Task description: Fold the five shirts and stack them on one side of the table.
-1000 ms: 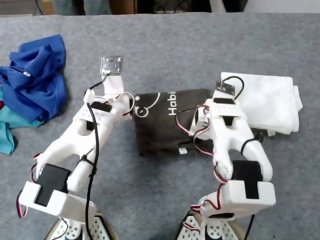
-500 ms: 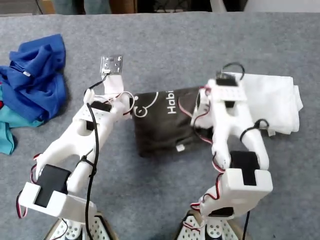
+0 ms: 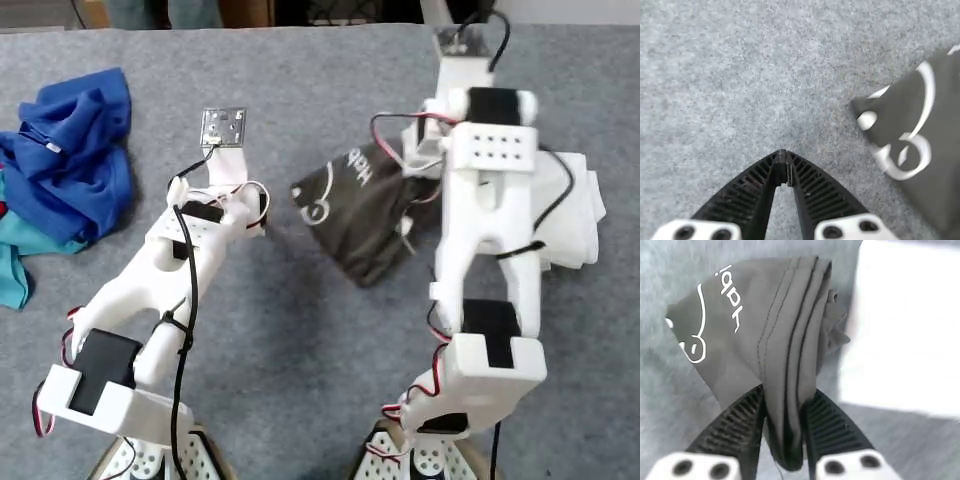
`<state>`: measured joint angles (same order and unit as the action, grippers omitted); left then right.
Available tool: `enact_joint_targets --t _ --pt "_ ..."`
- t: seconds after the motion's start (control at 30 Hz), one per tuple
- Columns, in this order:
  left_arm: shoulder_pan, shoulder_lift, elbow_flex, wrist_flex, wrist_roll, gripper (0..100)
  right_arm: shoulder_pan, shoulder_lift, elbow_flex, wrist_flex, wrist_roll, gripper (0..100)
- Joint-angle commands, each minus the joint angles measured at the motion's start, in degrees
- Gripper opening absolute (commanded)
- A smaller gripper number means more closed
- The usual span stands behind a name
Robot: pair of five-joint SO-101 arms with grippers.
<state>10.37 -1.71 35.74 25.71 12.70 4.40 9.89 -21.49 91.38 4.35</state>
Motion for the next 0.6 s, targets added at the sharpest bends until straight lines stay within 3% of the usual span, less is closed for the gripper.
enact_joint_targets --t 0.0,0.2,0.57 --pt "-0.7 -0.3 -2.7 -0.4 0.2 3 5.9 0.0 -5.3 -4.6 5.7 1.4" --pt "-1.7 -0.3 -2.7 -0.4 0.2 3 17.5 3.8 -5.8 -12.7 18.1 1.4" --pt "-1.5 -0.3 -2.7 -0.4 0.2 3 33.8 5.8 -5.8 -13.5 25.8 1.5"
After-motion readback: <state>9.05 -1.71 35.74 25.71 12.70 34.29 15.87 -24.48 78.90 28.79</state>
